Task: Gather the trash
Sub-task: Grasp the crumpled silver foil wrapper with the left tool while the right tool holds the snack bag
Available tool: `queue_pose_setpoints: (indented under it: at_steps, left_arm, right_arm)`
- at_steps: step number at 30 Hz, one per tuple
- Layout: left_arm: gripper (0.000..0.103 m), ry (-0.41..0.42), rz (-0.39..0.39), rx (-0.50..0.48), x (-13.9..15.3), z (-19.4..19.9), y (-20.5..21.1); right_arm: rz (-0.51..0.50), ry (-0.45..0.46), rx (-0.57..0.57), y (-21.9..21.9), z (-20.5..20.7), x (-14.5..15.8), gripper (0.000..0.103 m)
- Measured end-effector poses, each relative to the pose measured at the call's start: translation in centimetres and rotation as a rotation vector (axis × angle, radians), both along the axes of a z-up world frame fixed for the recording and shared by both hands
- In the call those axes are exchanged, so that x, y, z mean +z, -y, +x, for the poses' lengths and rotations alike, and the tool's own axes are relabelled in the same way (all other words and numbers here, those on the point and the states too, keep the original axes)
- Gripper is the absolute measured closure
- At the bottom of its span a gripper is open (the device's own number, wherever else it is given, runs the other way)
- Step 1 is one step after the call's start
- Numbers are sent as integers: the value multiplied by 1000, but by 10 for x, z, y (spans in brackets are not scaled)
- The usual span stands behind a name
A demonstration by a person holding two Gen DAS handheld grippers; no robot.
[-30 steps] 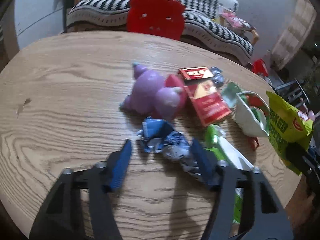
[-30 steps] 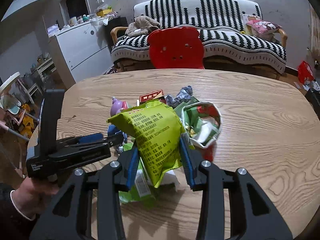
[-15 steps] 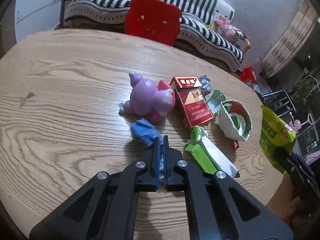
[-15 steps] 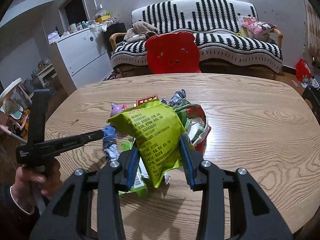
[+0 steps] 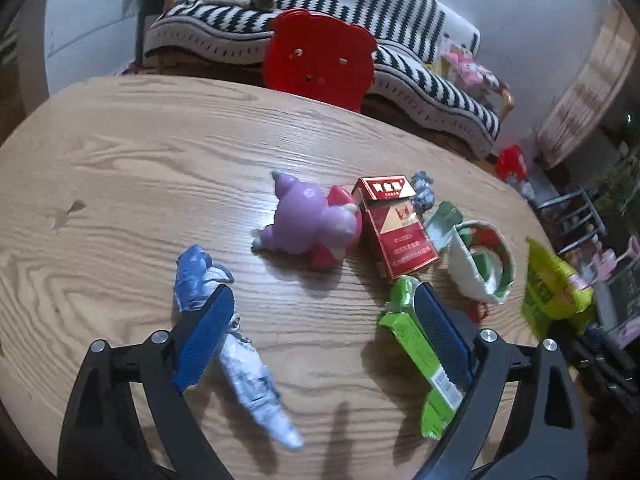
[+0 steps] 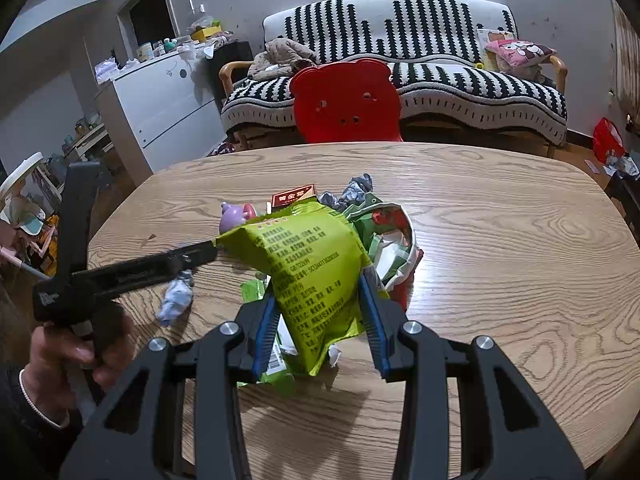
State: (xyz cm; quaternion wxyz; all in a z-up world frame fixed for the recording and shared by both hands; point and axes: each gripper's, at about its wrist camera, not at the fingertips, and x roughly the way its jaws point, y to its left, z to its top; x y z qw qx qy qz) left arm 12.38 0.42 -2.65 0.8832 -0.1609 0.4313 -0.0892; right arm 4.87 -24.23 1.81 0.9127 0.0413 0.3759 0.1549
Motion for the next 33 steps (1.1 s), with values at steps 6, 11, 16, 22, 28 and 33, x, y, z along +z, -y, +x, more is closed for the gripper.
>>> queue_pose_setpoints:
  at_steps: [6, 11, 16, 22, 28, 33]
  left_arm:
    - [13, 59, 35, 0, 16, -15, -29]
    - [13, -22, 190, 25, -10, -7, -47]
    - [17, -109, 257, 13, -32, -2, -44]
    - [72, -110, 278, -9, -30, -2, -25]
    - [73, -56, 302, -21, -13, -10, -10]
    - [73, -7, 330, -41, 0, -20, 8]
  right_arm:
    - [-7, -2, 5, -3, 4, -3, 64]
    - [-13, -8, 12, -9, 8, -7, 64]
    - [-18, -11, 26, -16, 9, -9, 64]
    - [-23, -10, 24, -16, 8, -8, 64]
    - [-20, -2, 3, -6, 3, -7, 64]
    - [-19, 12, -12, 2, -6, -1, 64]
